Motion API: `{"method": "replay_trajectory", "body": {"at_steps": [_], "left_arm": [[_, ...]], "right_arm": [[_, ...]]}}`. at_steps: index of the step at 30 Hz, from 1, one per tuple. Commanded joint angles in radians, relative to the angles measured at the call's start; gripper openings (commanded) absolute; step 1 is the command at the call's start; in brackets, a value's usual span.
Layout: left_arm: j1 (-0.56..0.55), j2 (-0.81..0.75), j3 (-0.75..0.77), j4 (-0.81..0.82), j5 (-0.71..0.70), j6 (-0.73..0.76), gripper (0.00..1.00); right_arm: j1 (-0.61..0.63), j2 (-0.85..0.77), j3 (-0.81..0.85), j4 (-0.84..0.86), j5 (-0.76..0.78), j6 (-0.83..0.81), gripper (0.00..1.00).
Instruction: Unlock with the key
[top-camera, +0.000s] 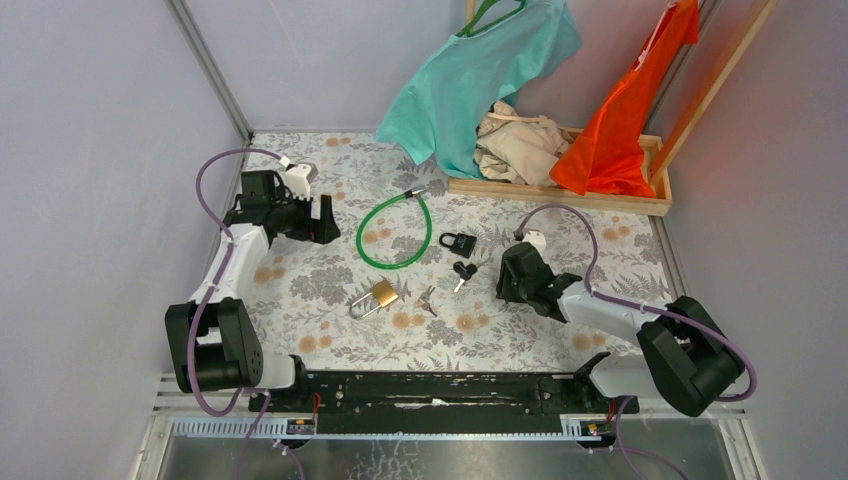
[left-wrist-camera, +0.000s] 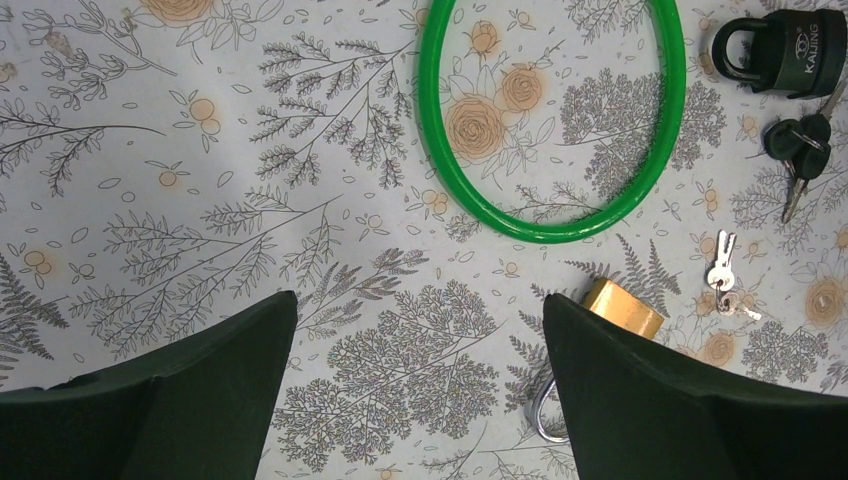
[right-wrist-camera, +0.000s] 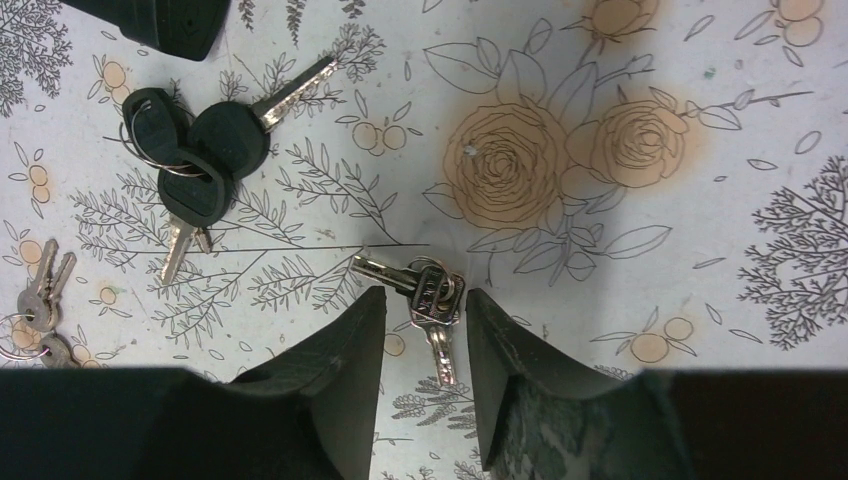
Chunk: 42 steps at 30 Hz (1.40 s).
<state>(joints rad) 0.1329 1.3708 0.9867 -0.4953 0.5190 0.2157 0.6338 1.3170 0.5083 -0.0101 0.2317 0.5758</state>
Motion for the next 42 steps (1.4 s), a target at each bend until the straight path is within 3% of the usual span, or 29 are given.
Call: {"method": "replay_trajectory", "body": {"at_steps": [1, 11, 23, 31, 36, 37, 39, 42], "left_arm": [[0.009, 0.005, 0.036, -0.037, 0.011, 0.040, 1.00], [0.008, 0.000, 0.043, -0.038, 0.012, 0.043, 1.00], [0.009, -0.005, 0.054, -0.074, 0.054, 0.079, 1.00], [-0.009, 0.003, 0.067, -0.141, 0.286, 0.134, 1.00], [-0.103, 0.030, 0.106, -0.205, 0.341, 0.186, 1.00], [-0.118, 0.040, 0.115, -0.211, 0.334, 0.193, 1.00], [-0.123, 0.056, 0.130, -0.216, 0.338, 0.195, 1.00], [-0.124, 0.077, 0.143, -0.222, 0.331, 0.190, 1.00]], "right_arm": [[0.037, 0.039, 0.067, -0.061, 0.069, -0.016, 0.28], [0.076, 0.067, 0.103, -0.101, 0.108, -0.020, 0.00], [0.078, 0.016, 0.119, -0.034, -0.045, -0.056, 0.00], [0.078, -0.125, 0.186, -0.042, -0.190, -0.179, 0.00], [0.078, -0.145, 0.232, -0.129, -0.101, -0.167, 0.00], [0.077, -0.138, 0.231, -0.152, -0.049, -0.143, 0.05], [0.076, -0.119, 0.213, -0.189, 0.035, -0.109, 0.43], [0.075, -0.076, 0.182, -0.190, 0.083, -0.073, 0.50]]}}
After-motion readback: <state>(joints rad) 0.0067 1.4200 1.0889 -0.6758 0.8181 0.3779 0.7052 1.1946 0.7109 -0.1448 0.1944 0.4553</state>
